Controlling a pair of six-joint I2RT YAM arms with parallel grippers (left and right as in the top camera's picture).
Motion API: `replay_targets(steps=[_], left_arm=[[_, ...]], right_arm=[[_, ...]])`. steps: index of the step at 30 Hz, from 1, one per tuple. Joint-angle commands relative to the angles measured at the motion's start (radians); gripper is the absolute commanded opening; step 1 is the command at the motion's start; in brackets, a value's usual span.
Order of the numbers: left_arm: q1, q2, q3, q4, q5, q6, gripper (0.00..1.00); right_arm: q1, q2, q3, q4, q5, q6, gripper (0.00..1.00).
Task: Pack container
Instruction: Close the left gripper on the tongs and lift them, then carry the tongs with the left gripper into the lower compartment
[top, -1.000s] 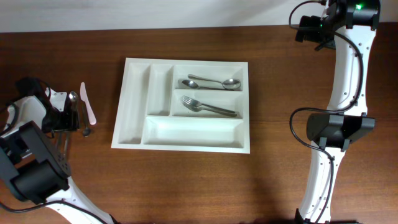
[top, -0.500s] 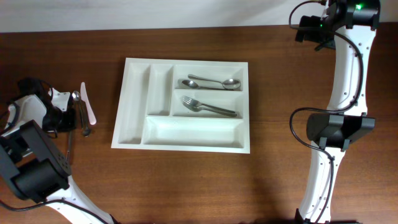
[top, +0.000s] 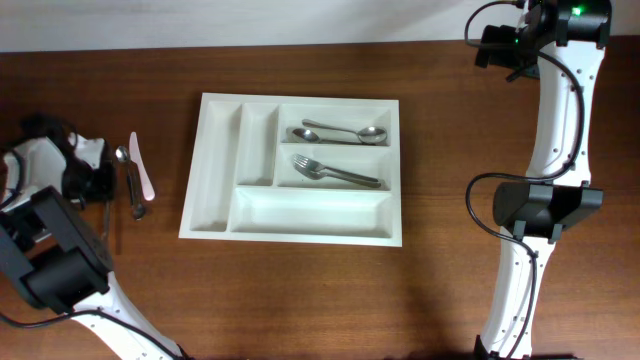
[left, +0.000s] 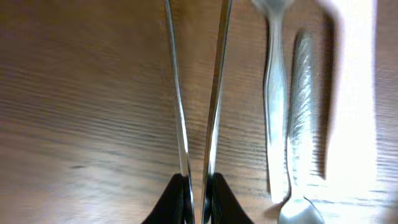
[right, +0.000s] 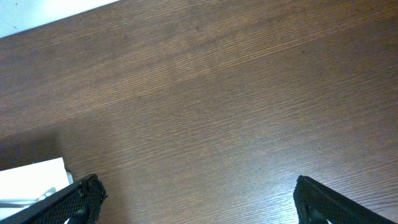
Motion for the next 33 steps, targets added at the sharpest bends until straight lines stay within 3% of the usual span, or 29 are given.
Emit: replay_targets(steps=[1,9,15,22,33], left_arm=[[0.002,-0.01,0.148,-0.046,0.001,-0.023,0.02],[-0.014,-0.01,0.355,-0.184,0.019,-0.017,0.02],[-0.091,-0.01,0.435,-0.278,0.185,0.172,0.02],[-0.282,-0.01,0.496,-0.38,0.274,0.335,0.02],[-0.671,-0.01,0.498,-0.538,0.289,0.505,0.02]], right_arm=[[0.005,-0.016,0.01,0.001,0.004,0.015,0.99],[0.005,-0.016,0.01,0.001,0.004,0.015,0.99],[0.005,-0.016,0.01,0.001,0.004,0.015,0.99],[0.005,-0.016,0.01,0.001,0.004,0.015,0.99],[0.005,-0.016,0.01,0.001,0.004,0.015,0.99]])
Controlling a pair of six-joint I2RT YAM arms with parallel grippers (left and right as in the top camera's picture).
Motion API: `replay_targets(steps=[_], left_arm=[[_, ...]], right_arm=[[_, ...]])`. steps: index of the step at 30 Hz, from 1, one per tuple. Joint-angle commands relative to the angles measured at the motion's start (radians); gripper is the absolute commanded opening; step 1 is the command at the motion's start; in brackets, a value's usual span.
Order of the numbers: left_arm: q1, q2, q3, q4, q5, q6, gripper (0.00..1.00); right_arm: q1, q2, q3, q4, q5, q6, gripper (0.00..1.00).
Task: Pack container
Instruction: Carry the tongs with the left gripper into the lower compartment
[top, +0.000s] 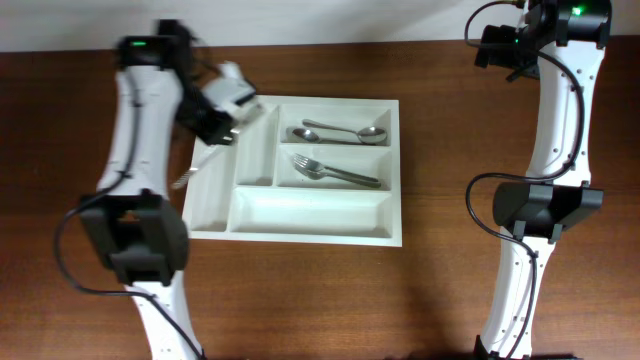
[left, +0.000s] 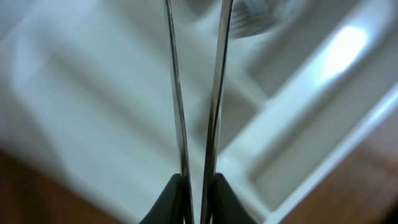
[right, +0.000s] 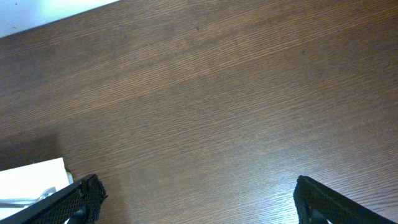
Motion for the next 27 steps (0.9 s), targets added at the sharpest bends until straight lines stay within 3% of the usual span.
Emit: replay_targets(steps=[1,7,11,27], left_arm=[[-0.1,-0.012,0.019,-0.023,0.027,0.1,0.02],[-0.259,-0.009,0.018,-0.073,0.029,0.265,0.02],[-0.333,-0.006,-0.002,-0.098,0.024,0.314,0.02],[-0.36,-0.006,-0.346,0.009,0.022,0.368,0.02]], right_arm=[[0.005,-0.016,0.01,0.001,0.004,0.015,0.99],[0.005,-0.016,0.01,0.001,0.004,0.015,0.99],[0.005,-0.016,0.01,0.001,0.004,0.014,0.99],[0.005,-0.016,0.01,0.001,0.004,0.015,0.99]])
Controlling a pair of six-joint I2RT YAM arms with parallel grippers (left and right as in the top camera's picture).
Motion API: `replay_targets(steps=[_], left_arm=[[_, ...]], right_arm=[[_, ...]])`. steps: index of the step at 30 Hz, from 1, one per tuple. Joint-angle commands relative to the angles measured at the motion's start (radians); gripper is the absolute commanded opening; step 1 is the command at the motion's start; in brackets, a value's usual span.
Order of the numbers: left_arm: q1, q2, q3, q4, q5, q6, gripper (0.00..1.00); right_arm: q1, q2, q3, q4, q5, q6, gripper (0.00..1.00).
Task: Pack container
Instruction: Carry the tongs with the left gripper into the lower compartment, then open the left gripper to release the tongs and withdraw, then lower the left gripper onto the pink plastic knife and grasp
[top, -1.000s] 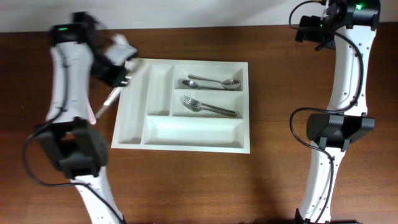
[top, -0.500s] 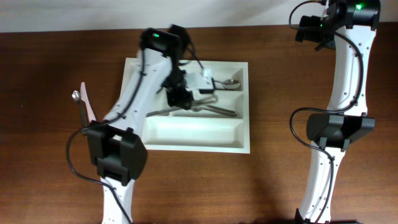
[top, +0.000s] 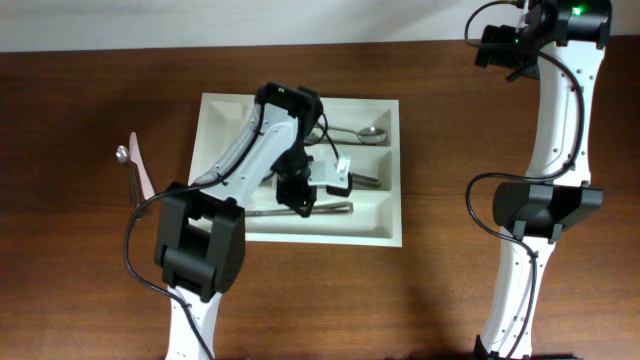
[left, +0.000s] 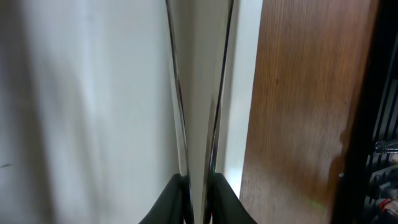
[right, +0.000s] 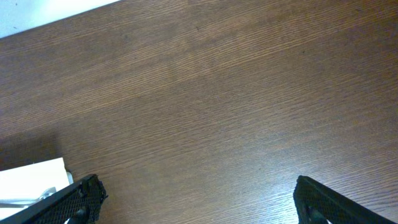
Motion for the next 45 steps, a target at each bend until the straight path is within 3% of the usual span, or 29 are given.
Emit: replay_targets(steps=[1,3,5,7,21,23,26,28,31,32,34,35,37,39,44,45], left_arm=[[0.002,-0.006,-0.042,0.017,0.012,0.031,0.02],[0.002,-0.006,-0.048,0.031,0.012,0.031,0.08],[0.002,-0.006,-0.048,0.039,0.011,0.031,0.33],[0.002,-0.006,-0.047,0.045,0.011,0.031,0.46],[0.005,-0.006,0.048,0.206,-0.031,0.002,0.46],[0.01,-0.006,0.1,0.252,-0.1,-0.069,0.46],[0.033,-0.006,0.199,0.363,-0.309,-0.277,0.47],[0.064,-0.006,0.264,0.425,-0.435,-0.421,0.53],[0.135,-0.006,0.351,0.456,-0.507,-0.614,0.95],[0.167,-0.006,0.372,0.455,-0.506,-0.682,1.0],[0.236,-0.006,0.395,0.451,-0.506,-0.835,0.99],[0.297,-0.006,0.396,0.443,-0.502,-0.97,0.99],[0.376,-0.006,0.396,0.41,-0.449,-1.081,1.0],[0.449,-0.006,0.396,0.376,-0.346,-1.101,0.89],[0.579,-0.006,0.396,0.277,-0.134,-1.101,0.89],[0.597,-0.006,0.396,0.252,-0.113,-1.101,0.96]], right_arm=[[0.005,-0.016,0.01,0.001,0.004,0.014,0.99],[0.005,-0.016,0.01,0.001,0.004,0.014,0.99],[0.005,-0.016,0.01,0.001,0.004,0.015,0.99],[0.005,-0.016,0.01,0.001,0.004,0.014,0.99],[0.005,-0.016,0.01,0.001,0.004,0.014,0.99],[0.005,-0.016,0.01,0.001,0.004,0.015,0.99],[0.005,-0.016,0.01,0.001,0.004,0.014,0.99],[0.005,-0.016,0.01,0.001,0.004,0.015,0.99],[0.005,-0.016,0.01,0.001,0.004,0.015,0.99],[0.005,-0.016,0.01,0.001,0.004,0.015,0.99],[0.005,-0.016,0.01,0.001,0.004,0.015,0.99],[0.005,-0.016,0.01,0.001,0.004,0.015,0.99],[0.005,-0.016,0.01,0.001,0.004,0.014,0.99],[0.005,-0.016,0.01,0.001,0.004,0.015,0.99],[0.005,-0.016,0.01,0.001,0.004,0.015,0.99],[0.005,-0.016,0.01,0.001,0.004,0.015,0.99]])
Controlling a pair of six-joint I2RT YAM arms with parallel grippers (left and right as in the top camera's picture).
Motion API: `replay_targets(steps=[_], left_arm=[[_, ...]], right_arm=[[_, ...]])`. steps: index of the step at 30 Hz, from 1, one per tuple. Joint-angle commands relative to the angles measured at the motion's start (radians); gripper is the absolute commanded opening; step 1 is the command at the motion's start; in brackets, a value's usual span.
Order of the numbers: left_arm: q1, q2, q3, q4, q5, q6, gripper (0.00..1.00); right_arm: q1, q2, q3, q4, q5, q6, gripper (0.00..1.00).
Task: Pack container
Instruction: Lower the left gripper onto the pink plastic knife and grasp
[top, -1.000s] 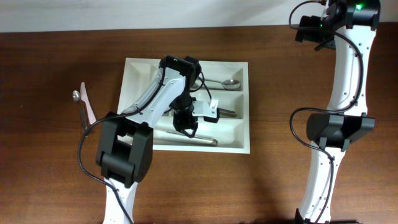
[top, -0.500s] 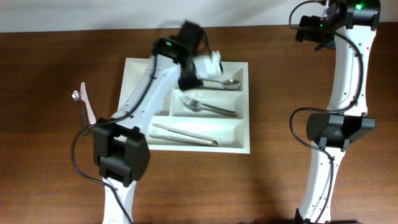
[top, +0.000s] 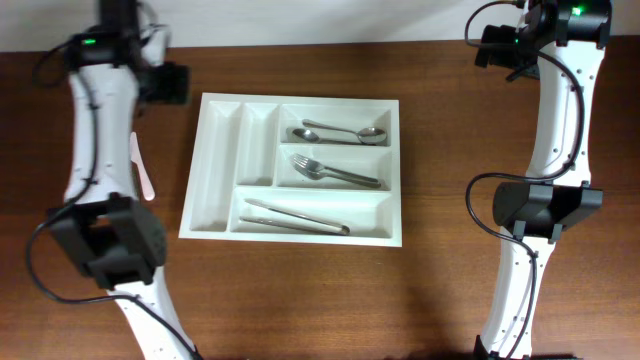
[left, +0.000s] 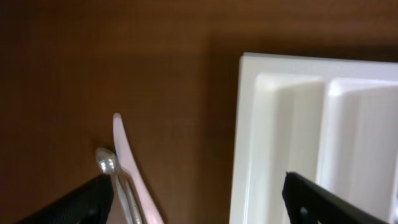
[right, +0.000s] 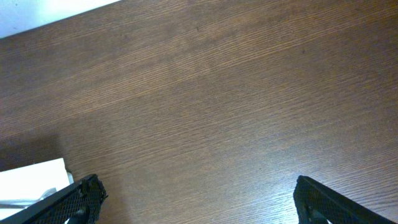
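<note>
The white cutlery tray (top: 193, 218) lies mid-table. Metal tongs (top: 296, 216) rest in its long front compartment. A fork (top: 335, 173) and spoons (top: 340, 133) lie in the right compartments. My left gripper (top: 172, 83) hovers open and empty by the tray's far left corner. In the left wrist view the left gripper (left: 198, 193) looks down on the tray's corner (left: 249, 124), a pink knife (left: 129, 163) and a small spoon (left: 107, 163) on the wood. My right gripper (right: 199, 202) stands open and empty over bare table.
The pink knife (top: 141, 168) lies on the table left of the tray, partly behind my left arm (top: 98, 130). The right arm (top: 555, 110) rises along the right side. The table's far edge is near the top.
My left gripper was shut on the tongs inside the tray's front compartment. Now the tongs lie there alone, and the gripper is open by the tray's far left corner. The right arm is unchanged.
My left gripper was shut on the tongs at the table's left side, beside the spoon and pink knife. Then it held them over the tray's left part, then in the long front compartment. Now the tongs lie there and the gripper is open.
</note>
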Motion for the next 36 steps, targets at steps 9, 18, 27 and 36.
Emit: replay_targets(steps=[9,18,27,36], left_arm=[[0.119,0.008,-0.043,-0.091,0.137,-0.148,0.99],[0.124,0.085,-0.193,-0.105,-0.051,-0.459,0.99],[0.124,0.144,-0.253,-0.109,-0.052,-0.505,0.99],[0.124,0.148,-0.316,-0.05,-0.06,-0.521,0.99]], right_arm=[[0.005,-0.016,0.01,0.001,0.004,0.012,0.99],[0.005,-0.016,0.01,0.001,0.004,0.012,0.99],[0.005,-0.016,0.01,0.001,0.004,0.012,0.99],[0.005,-0.016,0.01,0.001,0.004,0.012,0.99]])
